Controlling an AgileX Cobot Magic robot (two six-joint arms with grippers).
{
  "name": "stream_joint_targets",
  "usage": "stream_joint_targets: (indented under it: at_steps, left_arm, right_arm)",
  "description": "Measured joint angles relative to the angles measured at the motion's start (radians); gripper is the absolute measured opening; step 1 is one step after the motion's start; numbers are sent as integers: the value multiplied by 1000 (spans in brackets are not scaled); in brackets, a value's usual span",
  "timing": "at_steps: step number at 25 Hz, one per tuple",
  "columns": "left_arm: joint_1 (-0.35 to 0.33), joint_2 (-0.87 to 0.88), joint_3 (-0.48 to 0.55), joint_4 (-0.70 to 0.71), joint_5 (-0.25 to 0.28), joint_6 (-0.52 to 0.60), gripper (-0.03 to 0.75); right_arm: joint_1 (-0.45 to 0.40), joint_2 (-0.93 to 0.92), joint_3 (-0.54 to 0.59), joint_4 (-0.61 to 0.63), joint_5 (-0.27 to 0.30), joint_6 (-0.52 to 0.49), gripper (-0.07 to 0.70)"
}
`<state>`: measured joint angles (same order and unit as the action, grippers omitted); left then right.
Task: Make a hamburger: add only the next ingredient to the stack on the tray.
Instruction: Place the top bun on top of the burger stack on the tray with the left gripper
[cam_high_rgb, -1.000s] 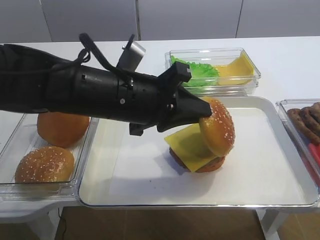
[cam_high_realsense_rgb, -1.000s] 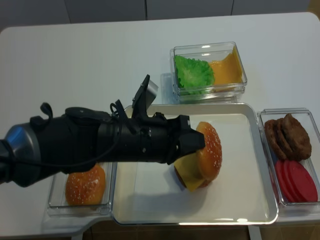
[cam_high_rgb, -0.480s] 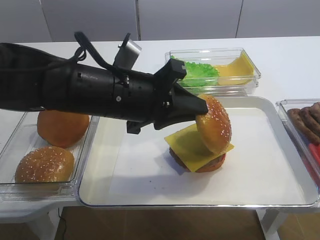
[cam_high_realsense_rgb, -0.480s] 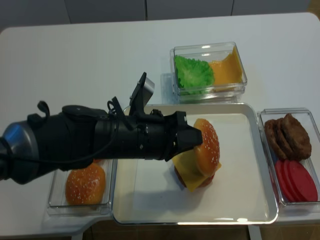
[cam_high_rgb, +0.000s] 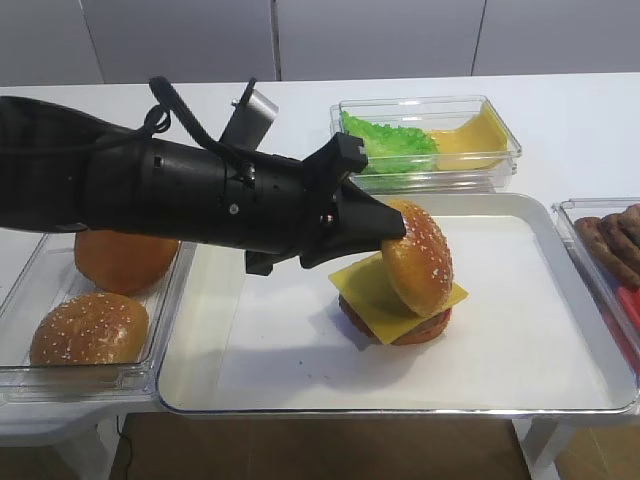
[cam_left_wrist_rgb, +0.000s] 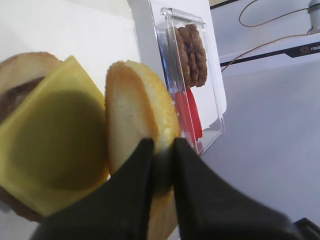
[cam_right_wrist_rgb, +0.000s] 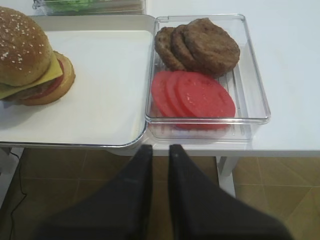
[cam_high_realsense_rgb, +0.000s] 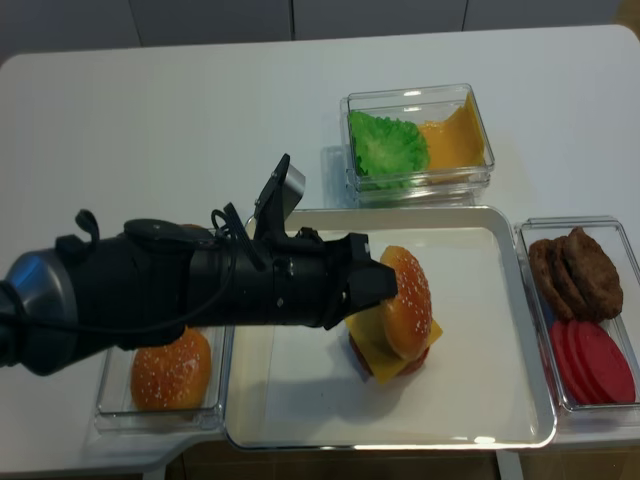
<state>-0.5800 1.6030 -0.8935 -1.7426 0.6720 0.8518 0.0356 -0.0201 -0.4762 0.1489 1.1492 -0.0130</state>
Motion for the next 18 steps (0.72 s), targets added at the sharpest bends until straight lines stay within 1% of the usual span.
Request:
stream_joint_targets:
  at_steps: [4, 6, 9, 10, 13, 15, 18]
  left_arm:
    - [0, 0, 0, 0, -8, 2, 80]
    - [0, 0, 0, 0, -14, 2, 106]
    - [0, 0, 0, 0, -35, 4, 216]
    - [0, 0, 0, 0, -38, 4, 261]
    - [0, 1, 0, 0, -40, 6, 361]
    - [0, 1, 0, 0, -40, 6, 389]
    - [0, 1, 0, 0, -37, 8, 404]
  right_arm:
    - [0, 0, 0, 0, 0, 0, 82]
    - [0, 0, 0, 0, 0, 0, 82]
    - [0, 0, 0, 0, 0, 0, 82]
    - [0, 0, 0, 0, 0, 0, 82]
    - [0, 0, 0, 0, 0, 0, 82]
    - [0, 0, 0, 0, 0, 0, 82]
    - [0, 0, 0, 0, 0, 0, 82]
